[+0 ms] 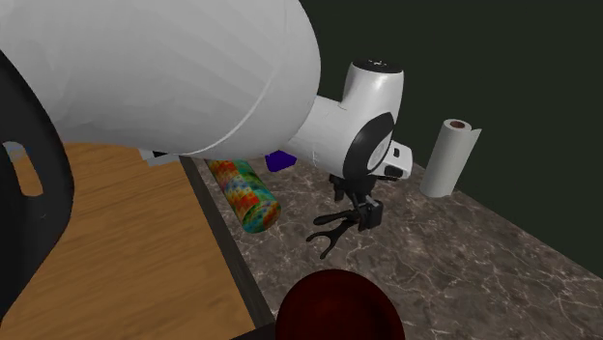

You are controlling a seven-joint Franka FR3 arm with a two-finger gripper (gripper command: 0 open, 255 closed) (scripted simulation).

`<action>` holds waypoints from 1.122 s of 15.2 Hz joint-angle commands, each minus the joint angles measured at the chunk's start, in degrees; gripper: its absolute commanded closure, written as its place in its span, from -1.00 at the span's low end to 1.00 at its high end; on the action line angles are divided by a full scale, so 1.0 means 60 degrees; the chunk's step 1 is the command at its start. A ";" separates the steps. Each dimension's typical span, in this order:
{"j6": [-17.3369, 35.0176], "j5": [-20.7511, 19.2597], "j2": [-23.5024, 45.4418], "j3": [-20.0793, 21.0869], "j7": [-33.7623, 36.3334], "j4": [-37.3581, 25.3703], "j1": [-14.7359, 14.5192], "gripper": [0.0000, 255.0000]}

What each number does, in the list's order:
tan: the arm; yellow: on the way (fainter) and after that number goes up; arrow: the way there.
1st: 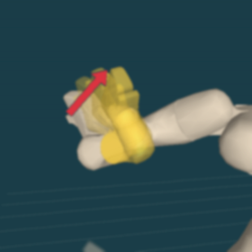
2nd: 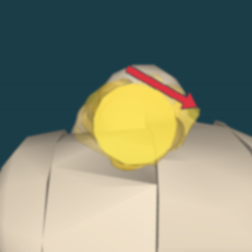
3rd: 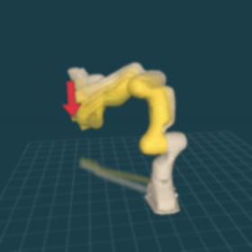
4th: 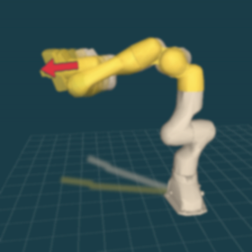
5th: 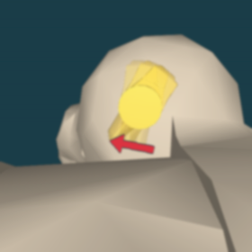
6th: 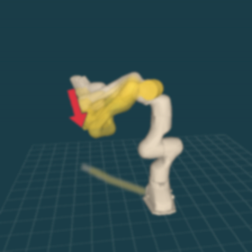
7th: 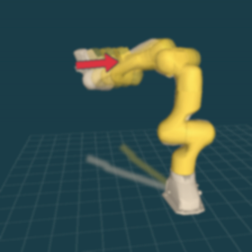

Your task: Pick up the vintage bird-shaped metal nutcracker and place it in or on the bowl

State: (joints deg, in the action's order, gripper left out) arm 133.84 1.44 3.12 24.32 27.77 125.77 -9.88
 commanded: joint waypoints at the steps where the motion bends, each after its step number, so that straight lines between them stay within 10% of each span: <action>1: 0.0241 -0.0115 0.0204 0.0006 0.0098 0.0047 -0.0027 -1.00; 10: 0.0429 -0.0201 0.0353 -0.0001 0.0158 0.0097 -0.0045 -1.00; 11: 0.0428 -0.0201 0.0353 -0.0001 0.0158 0.0097 -0.0045 1.00; 17: 0.0429 -0.0201 0.0355 -0.0001 0.0159 0.0096 -0.0045 1.00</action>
State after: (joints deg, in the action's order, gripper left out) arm 136.41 0.23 5.23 24.32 28.72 126.35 -10.15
